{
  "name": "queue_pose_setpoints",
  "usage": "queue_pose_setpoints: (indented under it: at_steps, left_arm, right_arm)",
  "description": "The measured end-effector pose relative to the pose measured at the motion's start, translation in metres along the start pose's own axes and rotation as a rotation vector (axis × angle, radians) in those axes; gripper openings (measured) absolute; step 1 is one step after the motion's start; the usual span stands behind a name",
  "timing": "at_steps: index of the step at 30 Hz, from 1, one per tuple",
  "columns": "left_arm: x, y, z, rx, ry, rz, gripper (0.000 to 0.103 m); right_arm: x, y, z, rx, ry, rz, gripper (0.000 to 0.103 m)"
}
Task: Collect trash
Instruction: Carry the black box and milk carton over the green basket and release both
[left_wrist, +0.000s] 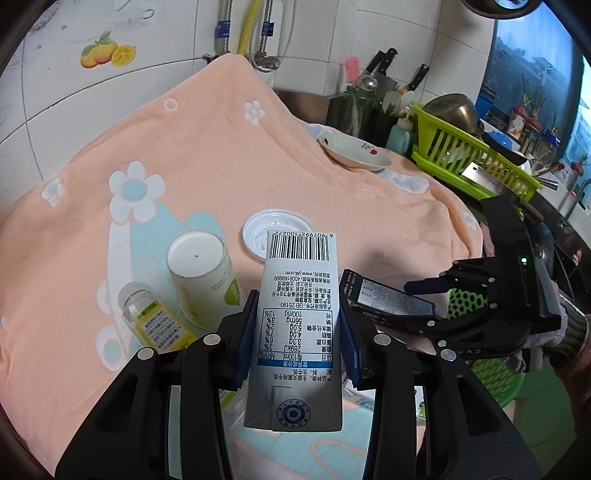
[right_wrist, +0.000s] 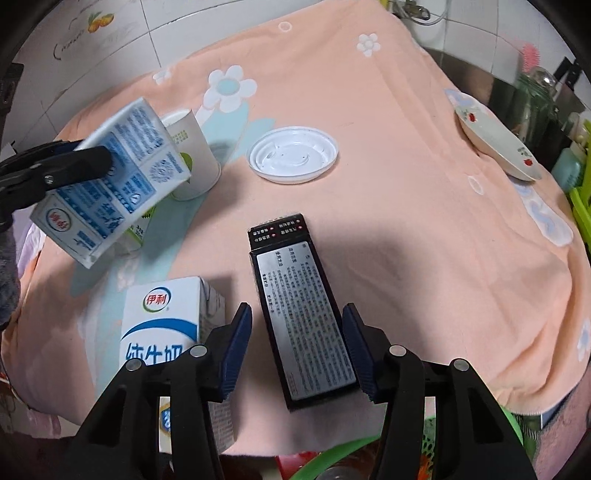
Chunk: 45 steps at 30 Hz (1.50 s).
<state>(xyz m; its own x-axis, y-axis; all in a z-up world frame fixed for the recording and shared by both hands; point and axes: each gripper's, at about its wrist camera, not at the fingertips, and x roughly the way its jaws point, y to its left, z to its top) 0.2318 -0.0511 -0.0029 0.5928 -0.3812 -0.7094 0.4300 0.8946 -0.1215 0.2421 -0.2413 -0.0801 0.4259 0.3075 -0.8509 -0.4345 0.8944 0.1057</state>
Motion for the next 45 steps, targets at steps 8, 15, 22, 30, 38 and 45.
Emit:
queue_pose_setpoints:
  at_steps: [8,15,22,30,38,45]
  left_arm:
    - [-0.003,0.004,-0.003,-0.016,0.001,0.001,0.039]
    - [-0.004,0.006,-0.003,-0.022,0.0,-0.002,0.039]
    - [-0.007,0.004,-0.005,-0.026,-0.003,-0.012,0.039]
    - [-0.023,-0.01,-0.004,-0.013,-0.034,-0.042,0.039]
    - [-0.04,-0.045,-0.007,0.033,-0.062,-0.097,0.039]
    - [-0.044,-0.082,-0.011,0.082,-0.064,-0.149,0.039]
  right_arm:
    - [0.008,0.004,0.01,-0.029,0.0,-0.007,0.057]
    - [0.019,0.004,0.005,-0.034,0.034,-0.002,0.057]
    - [0.012,0.001,0.0,0.0,-0.001,-0.023,0.046]
    - [-0.033,-0.002,-0.015,0.075,-0.085,-0.053,0.046]
    - [-0.075,-0.009,-0.052,0.161,-0.122,-0.117,0.046]
    - [-0.101,-0.02,-0.091,0.228,-0.123,-0.194,0.046]
